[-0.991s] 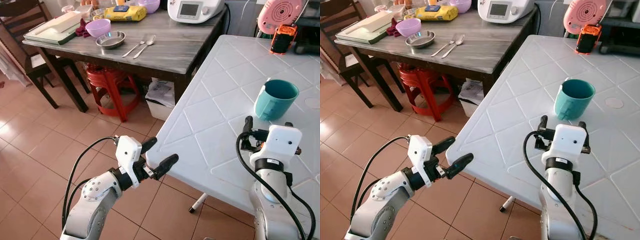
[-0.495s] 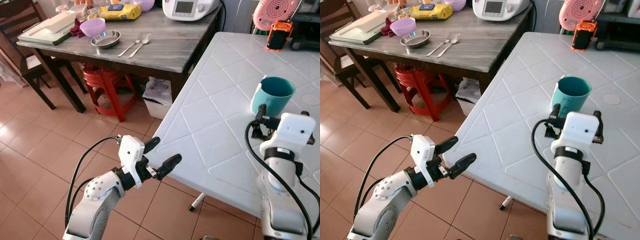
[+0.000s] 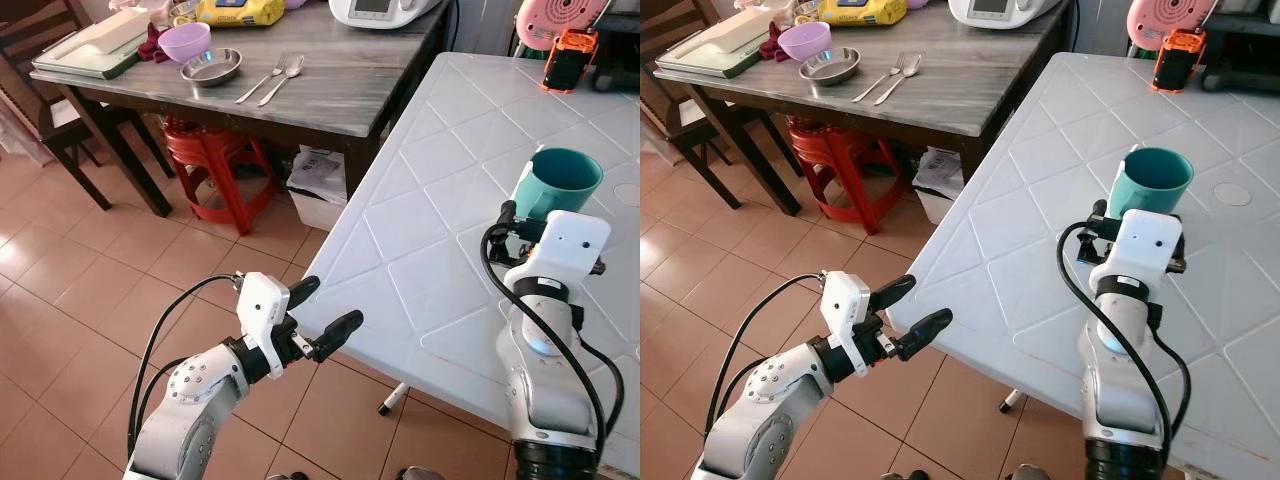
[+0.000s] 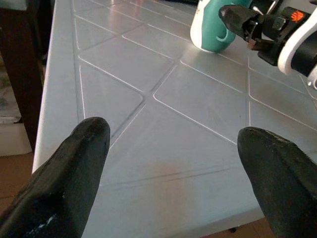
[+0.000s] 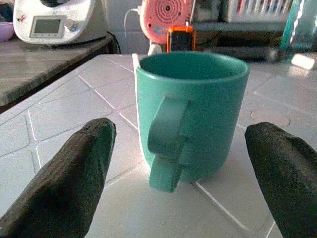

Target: Setting the table

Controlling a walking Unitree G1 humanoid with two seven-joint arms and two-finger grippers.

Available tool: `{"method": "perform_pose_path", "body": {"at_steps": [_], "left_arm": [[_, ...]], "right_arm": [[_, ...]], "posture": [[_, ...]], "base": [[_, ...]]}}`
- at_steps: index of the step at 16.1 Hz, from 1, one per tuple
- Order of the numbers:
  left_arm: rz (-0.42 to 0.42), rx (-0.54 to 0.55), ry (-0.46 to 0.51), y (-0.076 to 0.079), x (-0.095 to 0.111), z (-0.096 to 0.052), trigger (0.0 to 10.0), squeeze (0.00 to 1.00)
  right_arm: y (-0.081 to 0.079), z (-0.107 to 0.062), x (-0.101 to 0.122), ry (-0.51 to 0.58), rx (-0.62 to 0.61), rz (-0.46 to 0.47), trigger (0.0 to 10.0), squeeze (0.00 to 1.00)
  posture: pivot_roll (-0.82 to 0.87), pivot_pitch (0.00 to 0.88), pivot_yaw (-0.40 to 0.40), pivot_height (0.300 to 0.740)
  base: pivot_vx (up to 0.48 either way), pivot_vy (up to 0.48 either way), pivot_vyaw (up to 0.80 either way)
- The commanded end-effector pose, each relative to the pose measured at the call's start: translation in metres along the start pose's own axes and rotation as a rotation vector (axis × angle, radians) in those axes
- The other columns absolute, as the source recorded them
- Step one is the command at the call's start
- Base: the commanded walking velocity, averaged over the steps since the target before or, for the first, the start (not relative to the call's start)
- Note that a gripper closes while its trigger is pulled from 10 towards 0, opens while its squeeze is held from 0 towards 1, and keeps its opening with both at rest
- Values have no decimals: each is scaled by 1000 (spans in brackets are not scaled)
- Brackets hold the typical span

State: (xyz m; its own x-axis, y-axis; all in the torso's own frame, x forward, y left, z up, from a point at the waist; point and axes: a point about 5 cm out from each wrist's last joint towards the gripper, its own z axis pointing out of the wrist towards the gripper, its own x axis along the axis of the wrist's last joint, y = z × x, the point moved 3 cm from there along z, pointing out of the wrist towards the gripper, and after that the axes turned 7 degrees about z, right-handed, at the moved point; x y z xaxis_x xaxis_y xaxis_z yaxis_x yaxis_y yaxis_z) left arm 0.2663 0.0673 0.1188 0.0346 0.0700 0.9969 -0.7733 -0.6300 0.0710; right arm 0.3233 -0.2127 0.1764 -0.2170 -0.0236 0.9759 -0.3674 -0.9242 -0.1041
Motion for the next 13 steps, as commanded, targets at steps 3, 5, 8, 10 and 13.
{"method": "perform_pose_path", "body": {"at_steps": [3, 5, 8, 10, 13], "left_arm": [[14, 16, -14, -2, 1, -5, 10000, 0], [13, 15, -16, -2, 1, -4, 10000, 0], [13, 11, -19, -2, 0, -4, 10000, 0], [12, 11, -20, -1, 0, -4, 10000, 0], [9, 10, -21, -1, 0, -3, 10000, 0]], "right_arm": [[0, 1, -6, -22, -10, 30, 7725, 0], [1, 3, -5, -14, -12, 33, 0, 0], [3, 9, 1, 17, -25, 29, 0, 0], [3, 11, 4, 27, -28, 25, 0, 0], [2, 16, 6, 40, -30, 24, 0, 0]], "posture": [[-99, 174, 151, 740], [-100, 173, 154, 740], [-100, 172, 156, 740], [-101, 172, 156, 740], [-101, 170, 153, 740]], "base": [[0, 0, 0], [0, 0, 0], [0, 0, 0], [0, 0, 0], [0, 0, 0]]}}
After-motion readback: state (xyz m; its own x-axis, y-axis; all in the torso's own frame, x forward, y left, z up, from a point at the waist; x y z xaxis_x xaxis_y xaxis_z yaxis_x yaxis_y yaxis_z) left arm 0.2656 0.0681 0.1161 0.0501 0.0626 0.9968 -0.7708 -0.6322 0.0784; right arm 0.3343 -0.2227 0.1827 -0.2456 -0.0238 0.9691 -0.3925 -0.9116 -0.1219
